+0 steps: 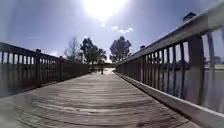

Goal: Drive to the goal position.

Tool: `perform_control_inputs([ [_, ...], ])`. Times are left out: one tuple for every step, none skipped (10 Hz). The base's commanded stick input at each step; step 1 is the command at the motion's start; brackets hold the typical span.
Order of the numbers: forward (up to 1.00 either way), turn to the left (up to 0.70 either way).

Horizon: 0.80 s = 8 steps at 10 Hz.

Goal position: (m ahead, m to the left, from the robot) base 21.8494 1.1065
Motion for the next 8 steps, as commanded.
perform_control_inputs([
  [0.70,0.00],
  [0.70,0.00],
  [0.70,0.00],
  [0.70,0.00],
  [0.70,0.00],
  [0.70,0.00],
  [0.70,0.00],
  [0.70,0.00],
])
